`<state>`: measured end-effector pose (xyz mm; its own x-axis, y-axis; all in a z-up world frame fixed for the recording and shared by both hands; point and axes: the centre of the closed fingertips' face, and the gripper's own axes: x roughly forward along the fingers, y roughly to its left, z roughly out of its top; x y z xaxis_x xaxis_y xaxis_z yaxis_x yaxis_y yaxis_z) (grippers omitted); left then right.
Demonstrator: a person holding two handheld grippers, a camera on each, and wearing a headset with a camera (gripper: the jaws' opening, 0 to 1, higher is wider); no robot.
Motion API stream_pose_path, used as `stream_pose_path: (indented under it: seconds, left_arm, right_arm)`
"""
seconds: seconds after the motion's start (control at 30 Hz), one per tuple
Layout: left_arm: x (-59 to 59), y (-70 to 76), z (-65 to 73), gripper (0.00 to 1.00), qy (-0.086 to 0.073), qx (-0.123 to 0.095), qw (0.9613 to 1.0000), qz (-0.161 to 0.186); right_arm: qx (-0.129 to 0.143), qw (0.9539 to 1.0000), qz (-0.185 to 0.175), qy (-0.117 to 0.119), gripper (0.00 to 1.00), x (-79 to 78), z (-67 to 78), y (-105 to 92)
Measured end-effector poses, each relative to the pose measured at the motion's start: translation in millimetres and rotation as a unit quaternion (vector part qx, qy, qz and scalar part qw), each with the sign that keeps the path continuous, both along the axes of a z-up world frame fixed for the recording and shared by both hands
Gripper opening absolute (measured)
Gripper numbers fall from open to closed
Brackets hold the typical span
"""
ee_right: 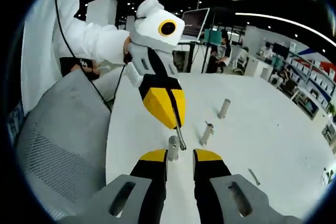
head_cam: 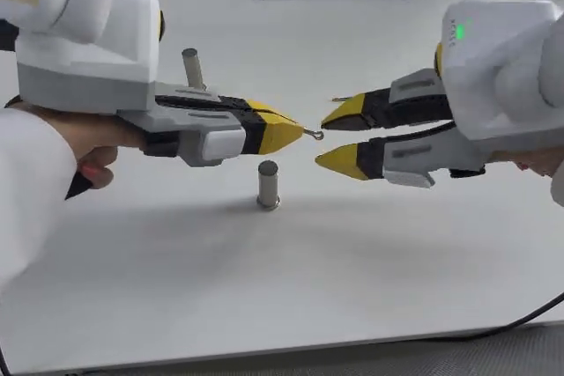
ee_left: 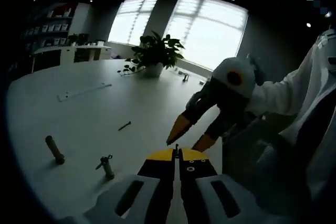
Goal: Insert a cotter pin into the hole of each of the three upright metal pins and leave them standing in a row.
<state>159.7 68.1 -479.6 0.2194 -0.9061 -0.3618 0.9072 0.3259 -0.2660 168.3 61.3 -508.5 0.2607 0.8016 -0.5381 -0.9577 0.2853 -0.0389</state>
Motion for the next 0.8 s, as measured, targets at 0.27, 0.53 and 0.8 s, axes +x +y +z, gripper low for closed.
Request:
stream_pose_path:
  seconds: [0.27, 0.53, 0.8]
  left_arm:
    - [-15.2, -4.1, 1.2, 0.0, -0.051, 0.013, 0.9972, -0.052]
    - [-26.1, -12.9, 2.0, 0.0, -0.077, 0.023, 0.9924, -0.094]
    - [-28.7, -3.0, -8.7, 0.01, -0.111, 0.058, 0.983, -0.134]
  right_arm:
    - [0.04, 0.9981, 0.012, 0.044, 0.06, -11.2, 2.5, 6.9]
    - [0.028, 0.9977, 0.035, 0.051, 0.0, -23.2, -6.2, 10.8]
    - [0.026, 0.9964, 0.053, 0.06, 0.0, -33.0, -6.6, 11.3]
